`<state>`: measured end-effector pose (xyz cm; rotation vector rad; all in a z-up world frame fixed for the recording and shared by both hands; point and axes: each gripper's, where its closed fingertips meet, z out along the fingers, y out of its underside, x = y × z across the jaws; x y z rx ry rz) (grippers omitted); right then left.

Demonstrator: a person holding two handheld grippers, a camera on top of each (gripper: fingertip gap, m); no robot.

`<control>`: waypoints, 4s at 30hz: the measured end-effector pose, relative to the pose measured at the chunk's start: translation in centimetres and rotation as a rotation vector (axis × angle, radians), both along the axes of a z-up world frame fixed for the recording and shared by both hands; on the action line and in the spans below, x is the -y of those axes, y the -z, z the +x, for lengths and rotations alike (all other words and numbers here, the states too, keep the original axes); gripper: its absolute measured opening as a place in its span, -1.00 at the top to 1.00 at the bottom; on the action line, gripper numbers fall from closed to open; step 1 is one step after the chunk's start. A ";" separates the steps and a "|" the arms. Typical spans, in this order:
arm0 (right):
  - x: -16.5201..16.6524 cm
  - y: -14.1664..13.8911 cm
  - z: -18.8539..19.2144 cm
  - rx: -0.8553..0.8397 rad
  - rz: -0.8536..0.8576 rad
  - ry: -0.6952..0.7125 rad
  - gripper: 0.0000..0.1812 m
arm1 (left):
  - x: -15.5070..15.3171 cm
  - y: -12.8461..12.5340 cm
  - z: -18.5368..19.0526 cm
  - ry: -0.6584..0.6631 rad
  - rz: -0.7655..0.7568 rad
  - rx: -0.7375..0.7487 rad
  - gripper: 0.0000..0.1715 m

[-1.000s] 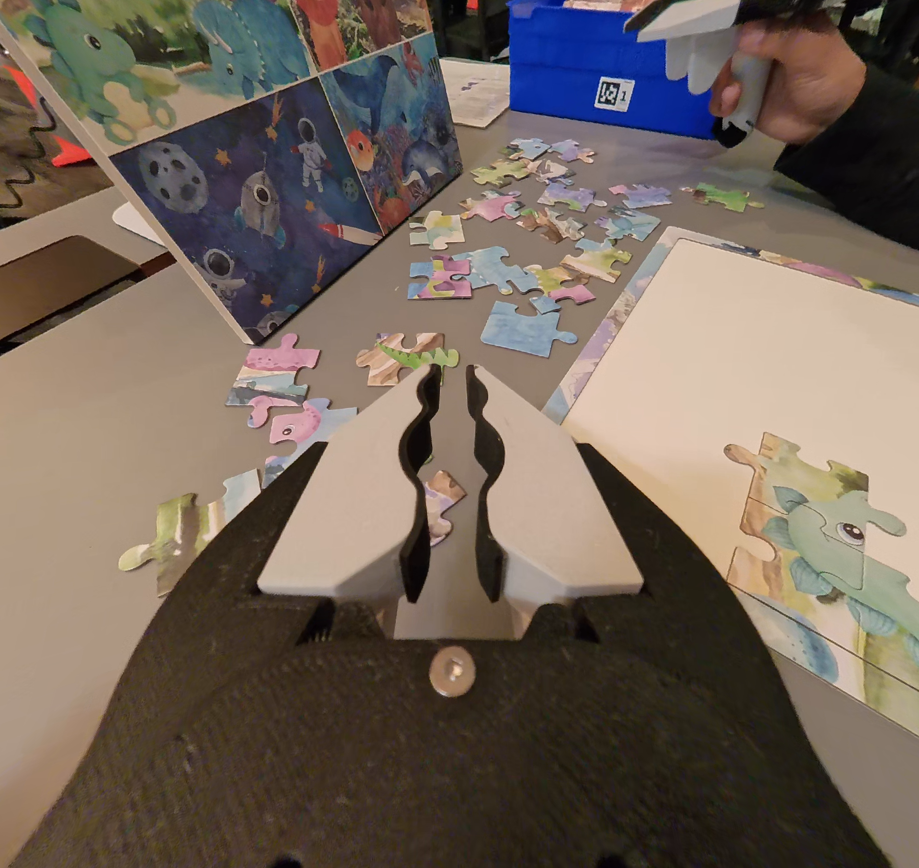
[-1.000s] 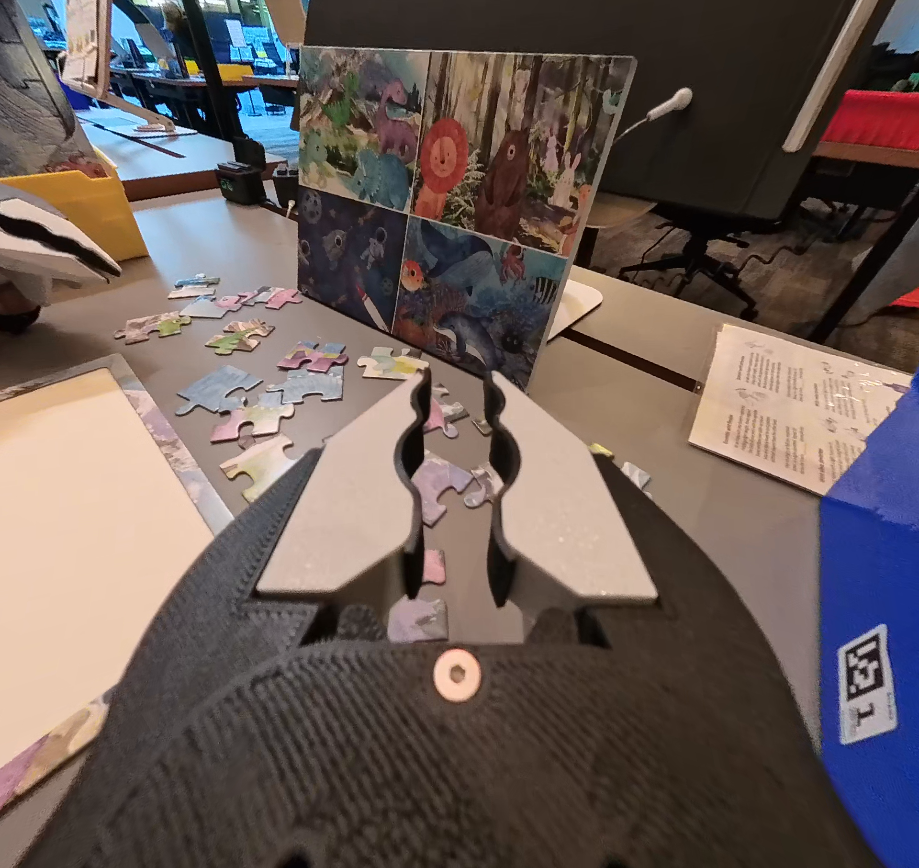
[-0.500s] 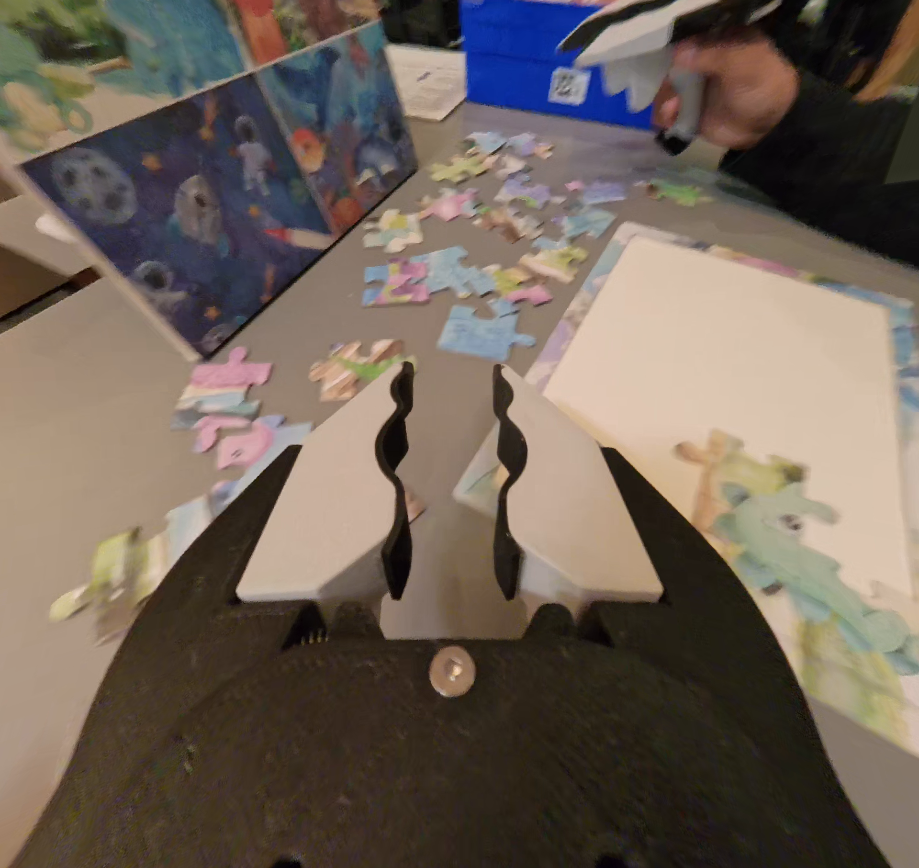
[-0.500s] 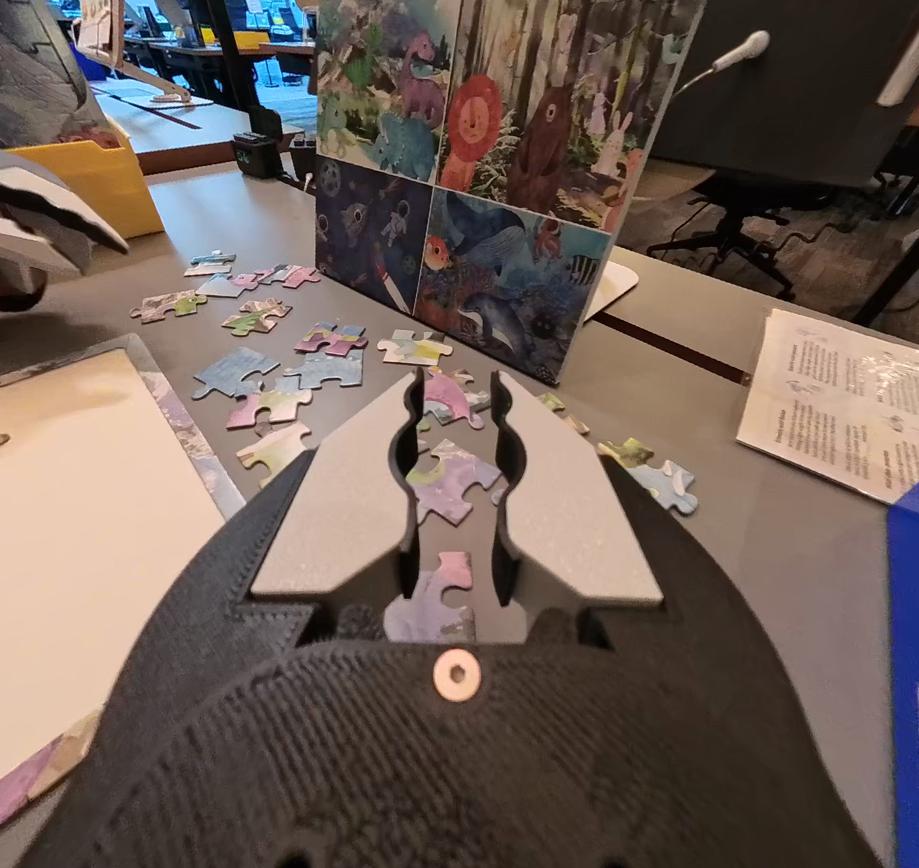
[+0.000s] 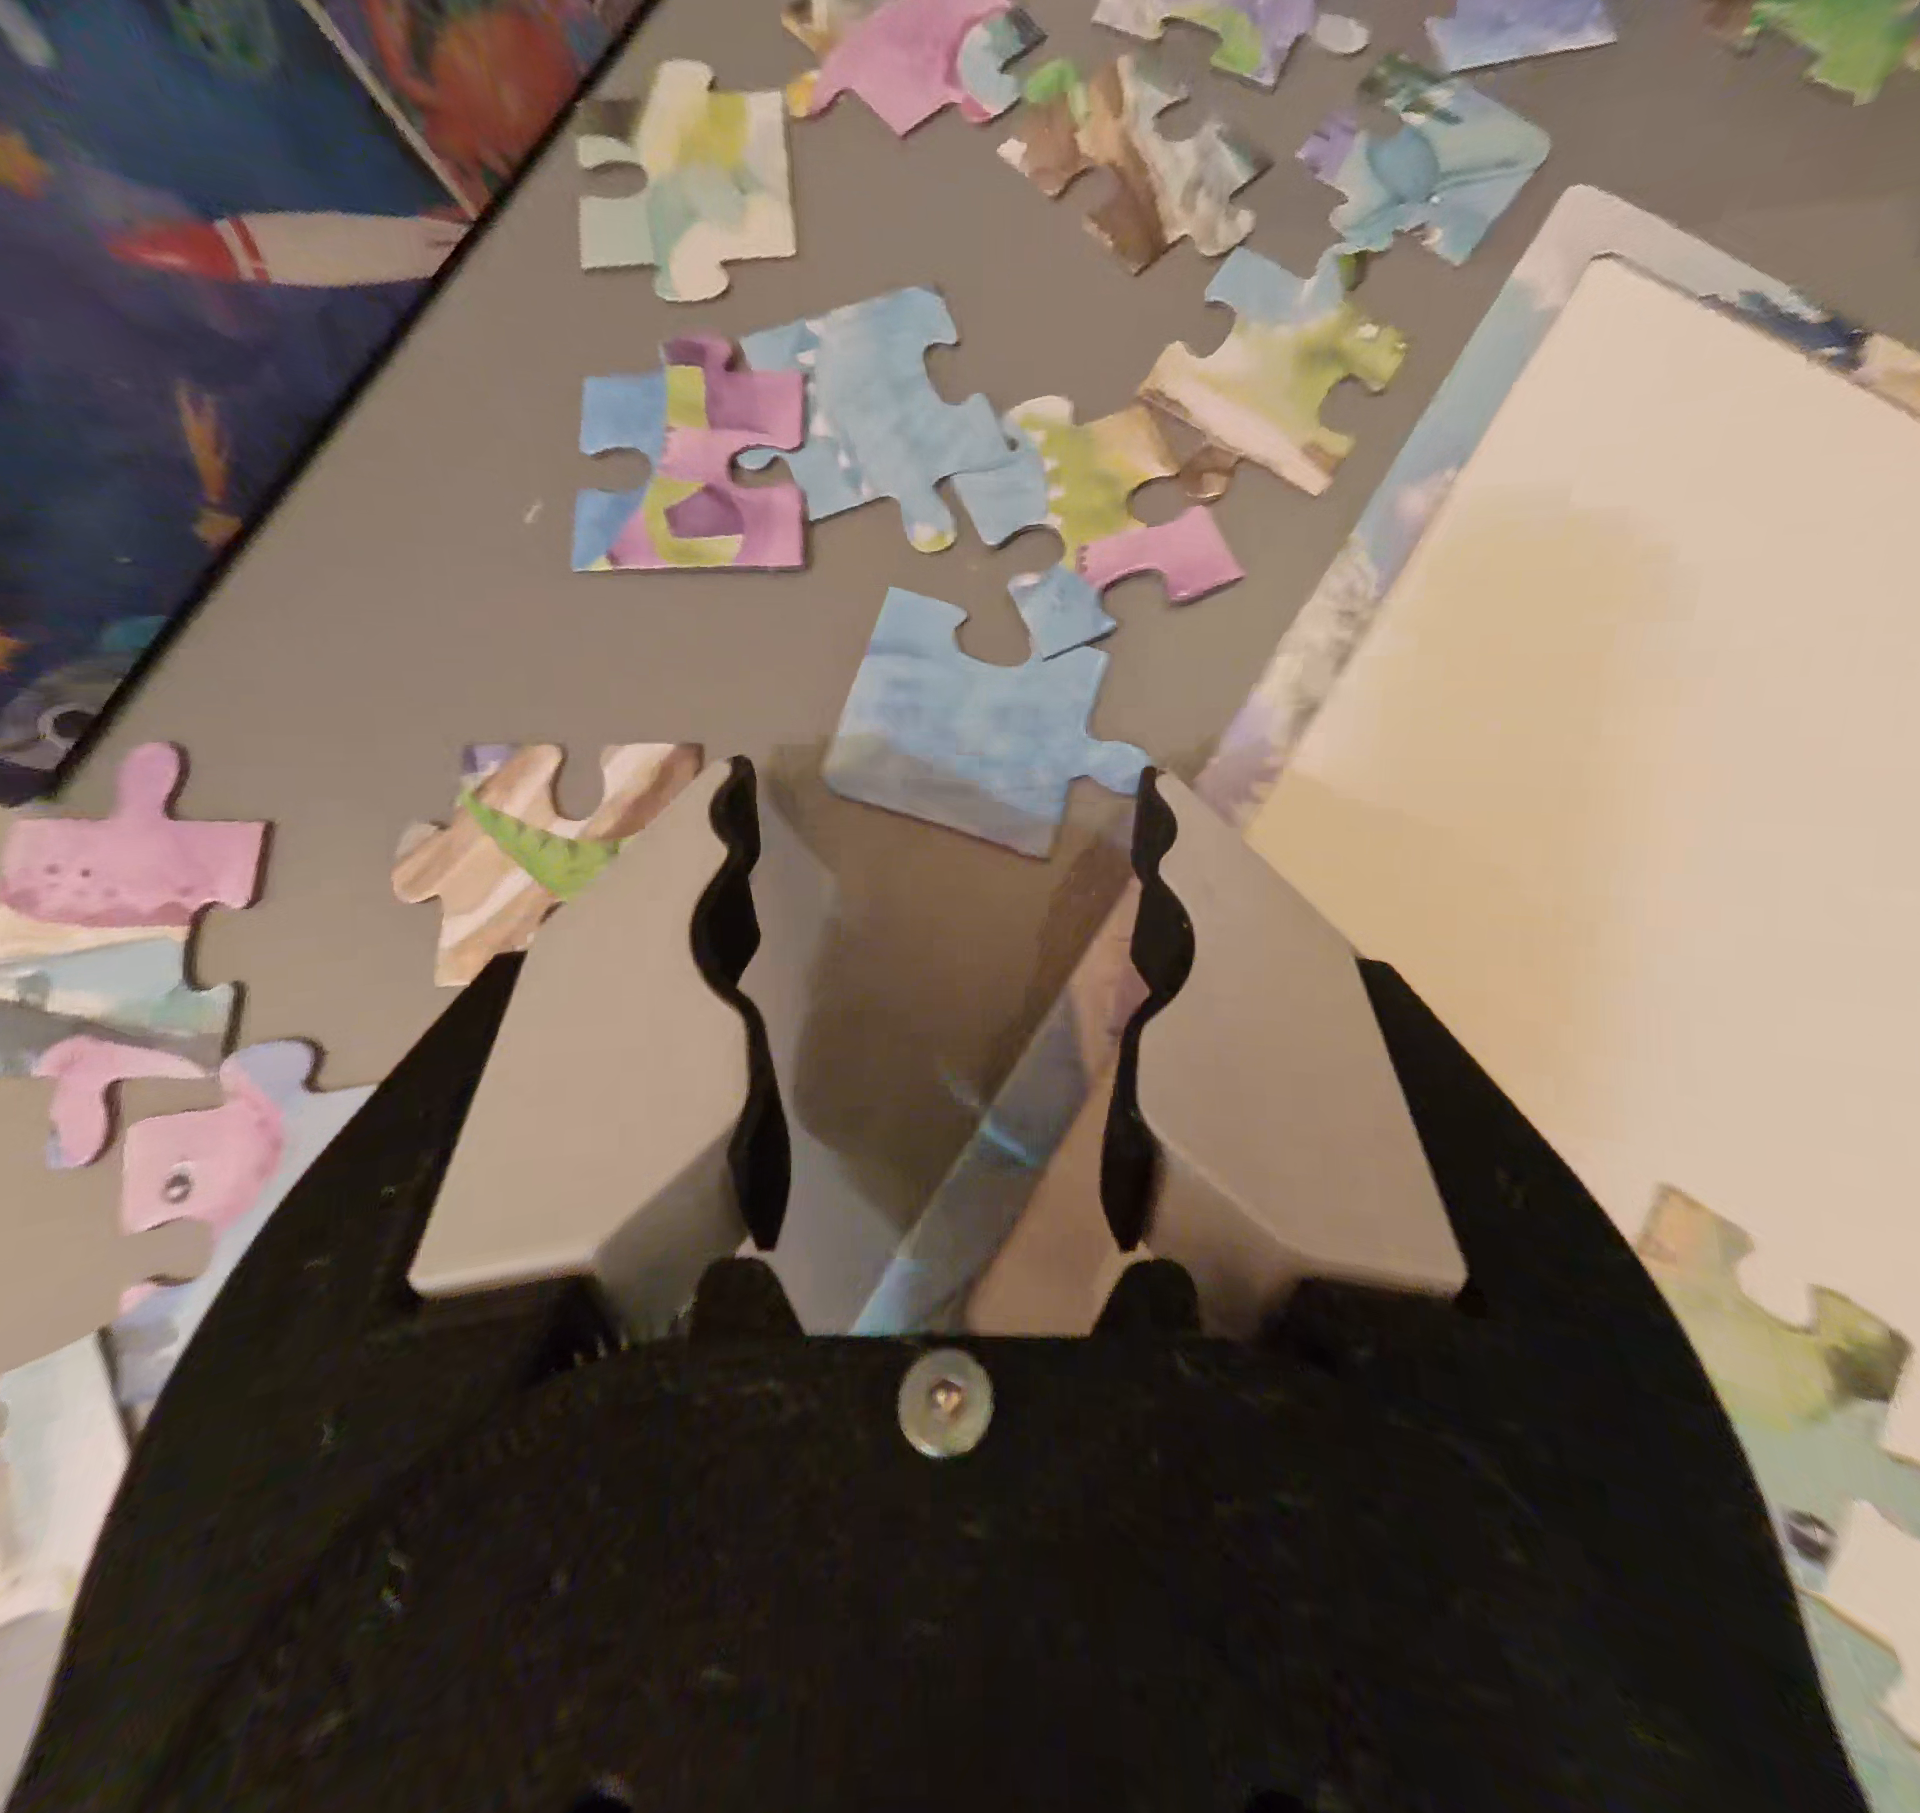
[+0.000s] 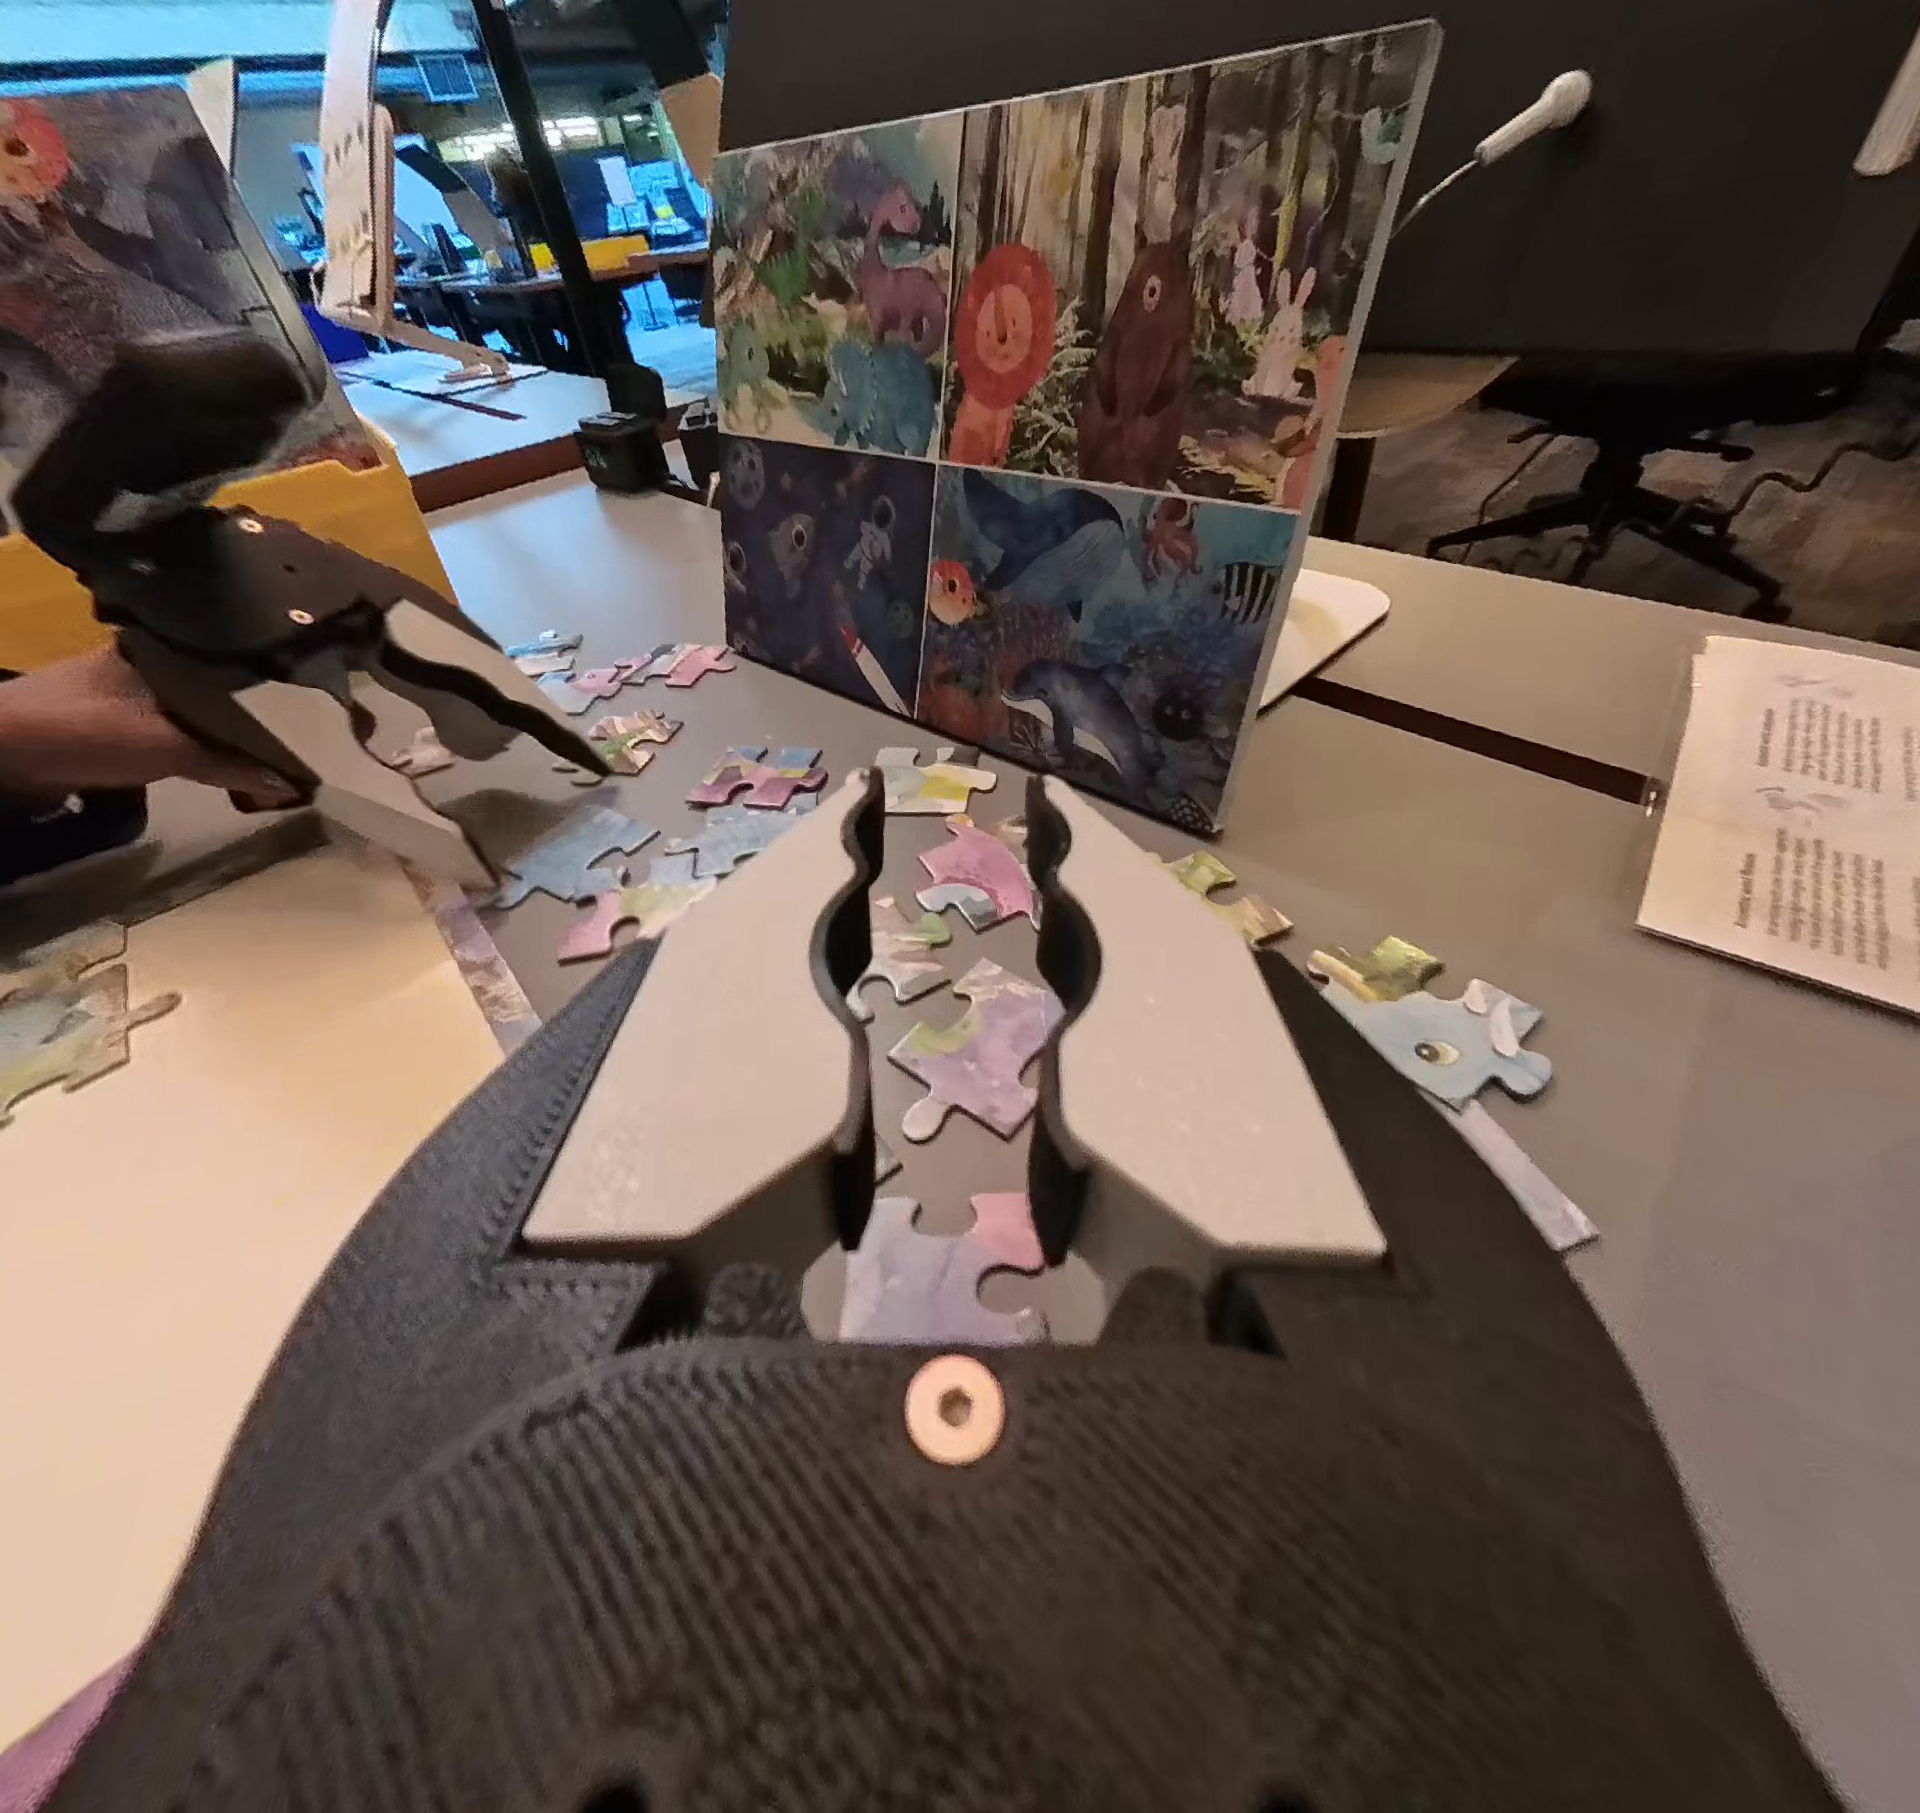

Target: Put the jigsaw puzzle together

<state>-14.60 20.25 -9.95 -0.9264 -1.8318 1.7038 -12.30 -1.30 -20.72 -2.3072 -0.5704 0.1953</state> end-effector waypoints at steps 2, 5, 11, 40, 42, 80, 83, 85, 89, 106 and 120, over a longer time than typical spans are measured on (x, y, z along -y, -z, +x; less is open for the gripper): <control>-0.1 0.1 -0.1 0.015 -0.027 -0.005 0.72 | 0.2 0.2 -1.0 -0.041 0.030 0.027 0.17; 0.2 0.3 -0.1 0.042 -0.073 -0.032 0.72 | -0.5 -0.6 -1.0 -0.056 0.170 0.153 0.15; 0.4 0.5 0.0 0.053 -0.077 -0.043 0.71 | 0.0 0.0 -0.9 -0.030 0.096 0.089 0.20; 0.8 -0.7 0.4 0.038 -0.082 -0.048 0.71 | -0.3 0.3 0.1 0.096 -0.011 -0.068 0.30; 0.8 -0.7 0.4 0.037 -0.080 -0.048 0.71 | -0.2 0.2 0.2 0.102 -0.008 -0.068 0.28; 6.3 1.7 2.0 0.108 0.024 -0.192 0.70 | -0.2 -4.0 0.6 0.084 0.219 -0.068 0.65; 7.2 2.6 2.3 0.093 0.119 -0.198 0.69 | 0.2 -2.9 0.2 0.072 0.160 -0.078 0.54; 7.5 2.8 2.4 0.087 0.144 -0.201 0.69 | 0.5 -1.8 0.1 0.060 0.124 -0.042 0.38; 7.7 2.8 2.5 0.092 0.139 -0.211 0.69 | 0.5 -0.1 -0.2 0.040 0.042 -0.029 0.20; 7.4 2.5 2.4 0.088 0.119 -0.205 0.69 | 0.1 0.3 -0.1 0.069 -0.011 -0.084 0.37; 8.1 2.2 2.9 0.072 0.132 -0.221 0.69 | -0.2 -0.1 -0.3 0.050 0.012 -0.089 0.20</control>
